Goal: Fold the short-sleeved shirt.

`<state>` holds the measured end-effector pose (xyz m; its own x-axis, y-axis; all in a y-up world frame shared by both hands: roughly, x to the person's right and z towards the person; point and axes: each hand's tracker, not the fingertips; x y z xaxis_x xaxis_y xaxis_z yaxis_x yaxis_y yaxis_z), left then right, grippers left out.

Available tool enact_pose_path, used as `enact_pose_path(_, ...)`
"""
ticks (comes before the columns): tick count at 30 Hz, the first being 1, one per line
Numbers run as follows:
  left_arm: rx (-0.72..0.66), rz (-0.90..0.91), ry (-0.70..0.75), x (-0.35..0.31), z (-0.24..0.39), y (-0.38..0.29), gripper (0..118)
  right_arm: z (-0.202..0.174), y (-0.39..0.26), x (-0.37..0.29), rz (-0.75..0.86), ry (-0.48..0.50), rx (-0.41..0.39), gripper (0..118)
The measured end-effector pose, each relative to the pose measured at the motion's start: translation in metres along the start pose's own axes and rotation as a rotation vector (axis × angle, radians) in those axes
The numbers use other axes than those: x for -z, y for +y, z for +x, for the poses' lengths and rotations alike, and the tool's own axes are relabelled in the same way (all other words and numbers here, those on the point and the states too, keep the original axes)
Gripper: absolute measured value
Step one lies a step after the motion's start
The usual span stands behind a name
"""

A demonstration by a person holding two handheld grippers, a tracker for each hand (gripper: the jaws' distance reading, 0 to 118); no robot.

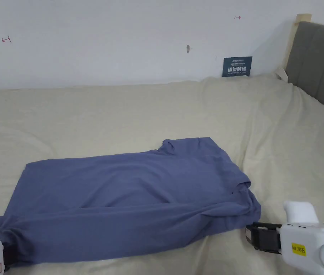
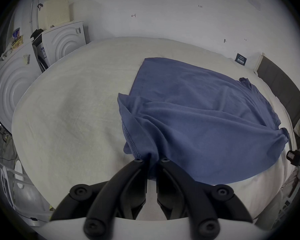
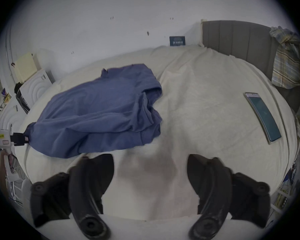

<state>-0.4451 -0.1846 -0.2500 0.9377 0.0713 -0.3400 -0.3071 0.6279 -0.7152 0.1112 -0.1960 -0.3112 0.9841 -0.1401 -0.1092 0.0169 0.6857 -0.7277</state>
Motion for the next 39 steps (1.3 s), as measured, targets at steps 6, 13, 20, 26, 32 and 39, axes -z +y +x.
enact_pose_path(6, -0.019, -0.008, -0.005, 0.005, -0.009, 0.001, 9, -0.003, 0.010, 0.028, -0.014, -0.029, -0.123, 90)
enact_pose_path(13, -0.019, -0.017, -0.002, 0.008, -0.007, 0.005, 9, -0.005, 0.023, 0.045, -0.063, -0.027, -0.124, 89)
enact_pose_path(20, 0.004, -0.021, 0.006, 0.011, -0.010, 0.010, 9, -0.026, 0.026, 0.047, -0.056, -0.013, -0.238, 10)
enact_pose_path(26, 0.026, -0.026, 0.007, 0.003, -0.006, 0.016, 9, -0.018, 0.038, 0.022, -0.010, 0.030, -0.136, 9)
enact_pose_path(32, 0.017, 0.015, -0.013, -0.026, -0.013, 0.021, 9, -0.014, 0.048, -0.006, 0.019, 0.051, -0.136, 9)
enact_pose_path(39, 0.073, 0.043, 0.003, -0.077, -0.017, 0.012, 9, -0.004, 0.040, -0.047, 0.016, 0.088, -0.085, 9)
